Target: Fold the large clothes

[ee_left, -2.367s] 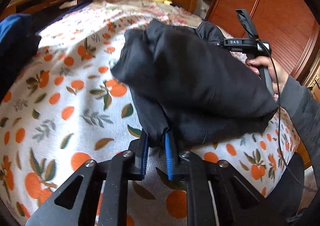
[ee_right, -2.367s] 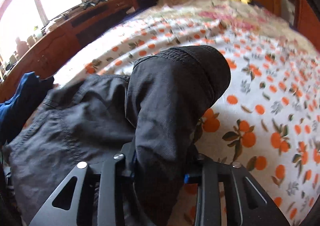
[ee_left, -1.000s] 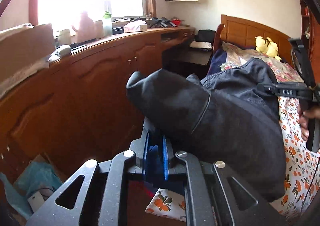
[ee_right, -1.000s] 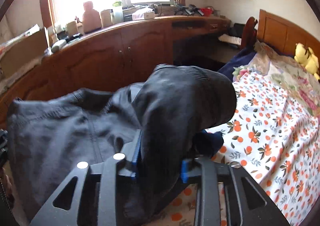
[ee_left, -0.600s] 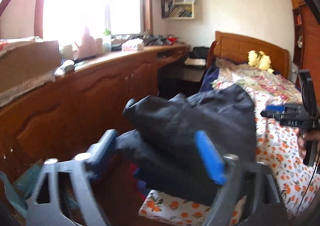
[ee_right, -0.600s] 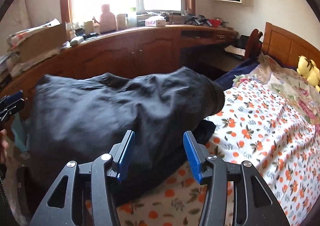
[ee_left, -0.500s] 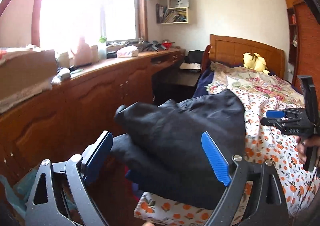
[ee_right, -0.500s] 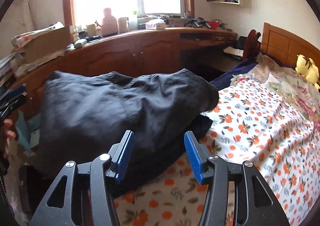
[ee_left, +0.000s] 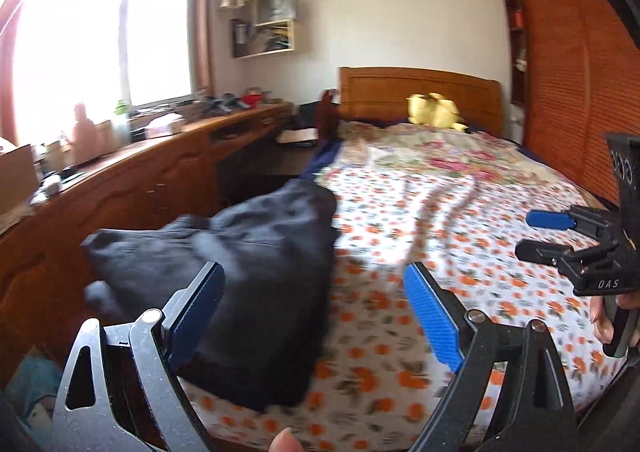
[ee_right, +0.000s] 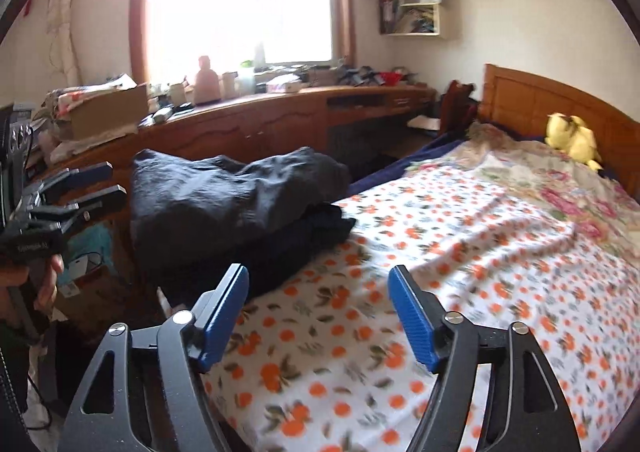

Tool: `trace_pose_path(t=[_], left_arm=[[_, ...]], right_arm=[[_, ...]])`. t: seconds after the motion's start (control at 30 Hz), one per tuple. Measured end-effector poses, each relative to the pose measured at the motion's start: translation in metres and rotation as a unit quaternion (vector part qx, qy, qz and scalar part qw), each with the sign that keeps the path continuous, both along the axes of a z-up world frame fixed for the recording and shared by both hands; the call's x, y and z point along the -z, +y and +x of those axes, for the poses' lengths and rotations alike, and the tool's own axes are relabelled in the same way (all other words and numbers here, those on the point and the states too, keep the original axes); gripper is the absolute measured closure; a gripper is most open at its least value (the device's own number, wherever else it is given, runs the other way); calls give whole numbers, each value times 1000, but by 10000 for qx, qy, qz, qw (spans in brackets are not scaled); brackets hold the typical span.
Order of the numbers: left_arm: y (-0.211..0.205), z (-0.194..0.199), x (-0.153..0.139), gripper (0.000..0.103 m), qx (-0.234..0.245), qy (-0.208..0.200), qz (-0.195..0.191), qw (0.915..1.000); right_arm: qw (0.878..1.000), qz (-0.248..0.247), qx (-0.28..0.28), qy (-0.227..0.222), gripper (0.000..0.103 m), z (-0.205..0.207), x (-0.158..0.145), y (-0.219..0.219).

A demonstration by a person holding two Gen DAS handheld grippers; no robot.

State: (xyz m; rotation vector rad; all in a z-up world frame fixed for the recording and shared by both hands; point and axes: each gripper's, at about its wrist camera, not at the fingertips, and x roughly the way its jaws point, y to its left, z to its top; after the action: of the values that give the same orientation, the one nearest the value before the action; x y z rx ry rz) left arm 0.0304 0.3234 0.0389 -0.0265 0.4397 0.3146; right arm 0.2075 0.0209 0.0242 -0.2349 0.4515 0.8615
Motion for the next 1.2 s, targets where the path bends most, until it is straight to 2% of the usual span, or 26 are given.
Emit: trace_pose_path(t=[0.33,0.5,0.8,1.0,1.2], left_arm=[[-76,34,22,12,578,155,-174,9981],[-105,50,36,12,756,208,-288,9965],[-164,79,62,12,1111,404,-355,9924],[-209,85,76,12,1362,506,-321,9889],[-250,73,83,12,1647,594,-363,9839]], right_arm=[[9975,-3,709,-55,26,-8,22,-57],[9918,-42,1278,-62,24,-9,37,-78],[9824,10,1864,69,24,-16,50,-112],[9757,14,2190,-14,24,-39,50,-132],[9689,174,2469,-48,24,-79,45,-155]])
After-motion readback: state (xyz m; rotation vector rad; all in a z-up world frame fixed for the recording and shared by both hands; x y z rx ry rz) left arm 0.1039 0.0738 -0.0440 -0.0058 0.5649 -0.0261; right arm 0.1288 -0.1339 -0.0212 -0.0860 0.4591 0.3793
